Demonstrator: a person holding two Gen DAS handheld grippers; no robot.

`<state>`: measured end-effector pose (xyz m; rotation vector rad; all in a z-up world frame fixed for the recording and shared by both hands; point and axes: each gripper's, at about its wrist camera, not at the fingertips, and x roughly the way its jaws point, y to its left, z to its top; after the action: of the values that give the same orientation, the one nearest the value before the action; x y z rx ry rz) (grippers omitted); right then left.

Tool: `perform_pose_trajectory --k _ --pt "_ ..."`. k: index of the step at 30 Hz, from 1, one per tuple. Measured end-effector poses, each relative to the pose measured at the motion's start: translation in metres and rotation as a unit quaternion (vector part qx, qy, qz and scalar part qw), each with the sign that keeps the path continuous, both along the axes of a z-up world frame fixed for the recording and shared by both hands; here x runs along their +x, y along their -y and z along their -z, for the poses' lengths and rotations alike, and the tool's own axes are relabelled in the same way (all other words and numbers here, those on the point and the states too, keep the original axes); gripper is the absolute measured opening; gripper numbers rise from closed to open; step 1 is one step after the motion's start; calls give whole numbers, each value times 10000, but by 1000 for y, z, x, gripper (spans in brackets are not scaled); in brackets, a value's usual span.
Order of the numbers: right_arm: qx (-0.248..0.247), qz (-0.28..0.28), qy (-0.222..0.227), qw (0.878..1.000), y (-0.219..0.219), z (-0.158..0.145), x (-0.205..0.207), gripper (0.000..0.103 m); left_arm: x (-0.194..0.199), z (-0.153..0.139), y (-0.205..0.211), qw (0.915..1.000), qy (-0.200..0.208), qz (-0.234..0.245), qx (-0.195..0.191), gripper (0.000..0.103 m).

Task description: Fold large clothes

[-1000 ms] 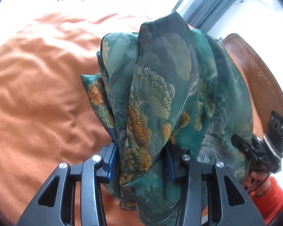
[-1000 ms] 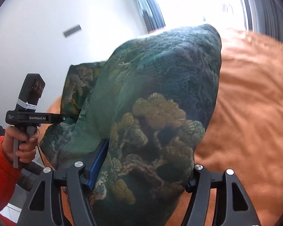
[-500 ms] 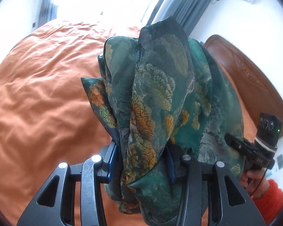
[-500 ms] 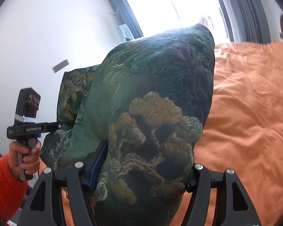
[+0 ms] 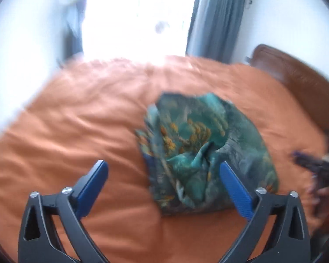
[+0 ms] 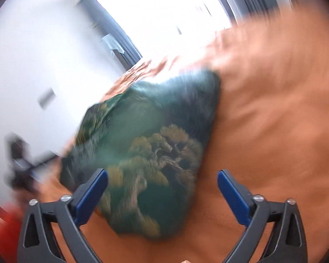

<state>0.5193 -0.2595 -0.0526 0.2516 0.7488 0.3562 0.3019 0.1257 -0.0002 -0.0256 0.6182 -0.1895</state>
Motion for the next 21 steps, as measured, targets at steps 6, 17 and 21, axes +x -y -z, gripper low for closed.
perform_pose_trajectory --k 6,17,21 --pt "-1482 379 1040 9827 -15 -47 -88 102 -65 -38 45 9873 848 -845 1045 103" --pt "-1549 987 1091 9769 -41 -75 -206 103 -128 -38 87 9811 558 -1326 1292 103" --pt "-1653 789 989 9781 -60 -85 -233 103 -149 -39 99 9850 423 -1205 1156 103"
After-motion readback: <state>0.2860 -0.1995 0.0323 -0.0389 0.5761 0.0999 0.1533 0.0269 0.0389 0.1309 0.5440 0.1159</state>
